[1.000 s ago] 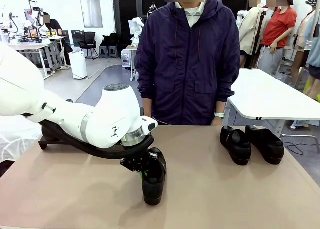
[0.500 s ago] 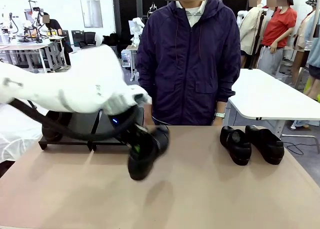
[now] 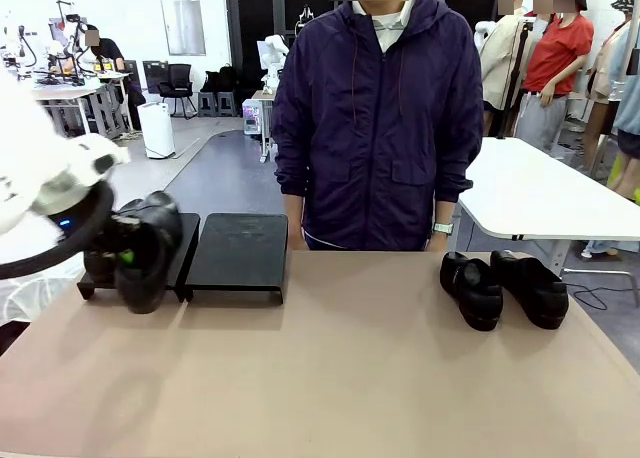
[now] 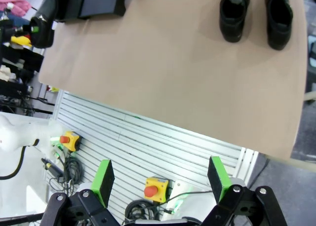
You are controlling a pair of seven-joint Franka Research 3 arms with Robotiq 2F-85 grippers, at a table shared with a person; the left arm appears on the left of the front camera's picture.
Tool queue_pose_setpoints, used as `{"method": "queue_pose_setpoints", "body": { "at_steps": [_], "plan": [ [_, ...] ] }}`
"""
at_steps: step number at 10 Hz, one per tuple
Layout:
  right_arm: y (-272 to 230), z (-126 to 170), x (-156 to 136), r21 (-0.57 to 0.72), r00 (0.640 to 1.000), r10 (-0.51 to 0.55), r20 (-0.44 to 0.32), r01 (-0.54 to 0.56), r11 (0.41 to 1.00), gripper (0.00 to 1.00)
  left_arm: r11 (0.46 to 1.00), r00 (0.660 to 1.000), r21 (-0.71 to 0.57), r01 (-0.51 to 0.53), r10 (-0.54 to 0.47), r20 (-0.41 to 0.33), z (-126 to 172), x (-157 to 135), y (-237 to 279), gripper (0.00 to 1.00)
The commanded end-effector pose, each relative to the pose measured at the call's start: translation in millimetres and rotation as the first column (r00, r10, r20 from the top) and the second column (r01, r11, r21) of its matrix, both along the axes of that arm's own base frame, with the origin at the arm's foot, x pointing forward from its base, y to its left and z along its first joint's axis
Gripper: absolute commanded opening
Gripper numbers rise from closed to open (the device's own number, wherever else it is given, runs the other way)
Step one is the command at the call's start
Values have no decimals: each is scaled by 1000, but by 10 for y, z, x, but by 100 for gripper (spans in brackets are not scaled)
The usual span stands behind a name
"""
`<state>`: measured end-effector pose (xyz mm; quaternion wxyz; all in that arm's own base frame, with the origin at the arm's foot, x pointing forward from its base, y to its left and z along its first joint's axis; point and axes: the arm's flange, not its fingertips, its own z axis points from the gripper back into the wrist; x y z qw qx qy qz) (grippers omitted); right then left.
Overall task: Organize the shoes by placing them on the stand.
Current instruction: Place the Shoe from the middle of the table onto the Shoes Stand.
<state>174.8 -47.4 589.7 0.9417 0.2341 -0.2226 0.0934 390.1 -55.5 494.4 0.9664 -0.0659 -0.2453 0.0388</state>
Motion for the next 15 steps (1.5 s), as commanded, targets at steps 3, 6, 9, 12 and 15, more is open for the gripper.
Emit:
{"method": "queue_pose_setpoints", "body": {
  "at_steps": [3, 6, 9, 12, 15],
  "plan": [
    [-19, 4, -15, 14, 1000, 5, 5, -5, 1000, 100, 1000, 1000, -3, 9, -9, 0, -112, -16, 176, 0],
    [-19, 4, -15, 14, 1000, 5, 5, -5, 1000, 100, 1000, 1000, -3, 9, -9, 0, -112, -16, 176, 0],
    [-19, 4, -15, 14, 1000, 5, 5, -5, 1000, 100, 998, 999, -47, -41, 40, -28, -107, 603, 406, 0],
    [-19, 4, -15, 14, 1000, 5, 5, -5, 1000, 100, 999, 998, -50, -11, 14, 61, -86, 1552, 684, 0],
    [-19, 4, -15, 14, 1000, 5, 5, -5, 1000, 100, 989, 989, -3, 146, -146, 33, -309, 2024, 653, 0]
  ]
}}
